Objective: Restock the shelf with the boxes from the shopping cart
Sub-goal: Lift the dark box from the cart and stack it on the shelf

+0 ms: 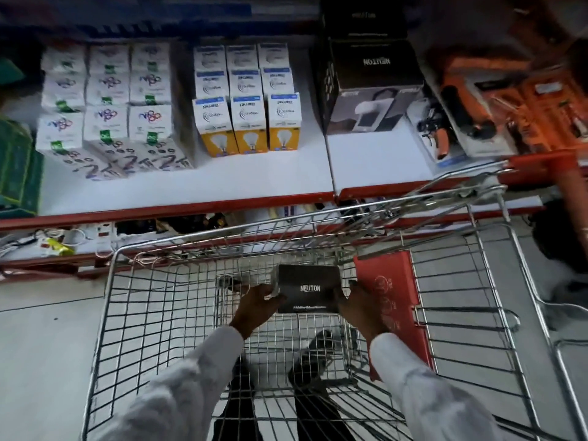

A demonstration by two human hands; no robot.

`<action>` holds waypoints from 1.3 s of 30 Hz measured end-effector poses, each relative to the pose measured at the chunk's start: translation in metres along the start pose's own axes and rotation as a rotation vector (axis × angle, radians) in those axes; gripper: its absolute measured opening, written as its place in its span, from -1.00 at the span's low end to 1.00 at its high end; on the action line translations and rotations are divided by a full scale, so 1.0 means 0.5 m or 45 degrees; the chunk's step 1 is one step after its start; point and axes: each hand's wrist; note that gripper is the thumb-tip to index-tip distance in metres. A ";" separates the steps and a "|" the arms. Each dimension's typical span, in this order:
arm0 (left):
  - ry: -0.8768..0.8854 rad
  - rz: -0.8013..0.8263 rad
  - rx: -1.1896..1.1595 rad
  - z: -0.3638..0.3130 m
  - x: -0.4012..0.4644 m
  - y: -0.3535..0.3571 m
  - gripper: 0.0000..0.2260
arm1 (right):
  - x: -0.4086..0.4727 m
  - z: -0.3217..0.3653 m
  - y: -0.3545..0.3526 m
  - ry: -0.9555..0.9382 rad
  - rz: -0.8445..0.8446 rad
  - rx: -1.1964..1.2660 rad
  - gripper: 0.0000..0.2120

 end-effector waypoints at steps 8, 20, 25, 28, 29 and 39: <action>-0.053 0.024 -0.334 -0.043 -0.062 -0.015 -0.79 | -0.020 0.012 -0.042 0.031 0.114 0.452 -0.69; 0.404 -0.180 -0.438 -0.293 -0.374 -0.278 -0.83 | -0.165 0.214 -0.410 -0.453 -0.034 0.948 -0.85; 0.546 -0.287 -0.444 -0.401 -0.363 -0.297 -0.93 | -0.140 0.276 -0.522 -0.585 -0.213 0.983 -0.90; 0.588 -0.280 -0.470 -0.469 -0.320 -0.275 -0.91 | -0.090 0.297 -0.562 -0.574 -0.247 0.948 -0.75; 0.597 -0.283 -0.455 -0.489 -0.298 -0.265 -0.86 | -0.070 0.302 -0.571 -0.549 -0.252 0.917 -0.76; 0.435 -0.243 -0.429 -0.590 -0.085 -0.175 -0.65 | 0.132 0.284 -0.578 -0.384 -0.248 0.757 -0.68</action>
Point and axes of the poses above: each hand's wrist, its own x-axis towards the middle knuckle, its own y-axis out of the palm, z = x × y, and after that the axes turned 11 degrees about x, right-handed
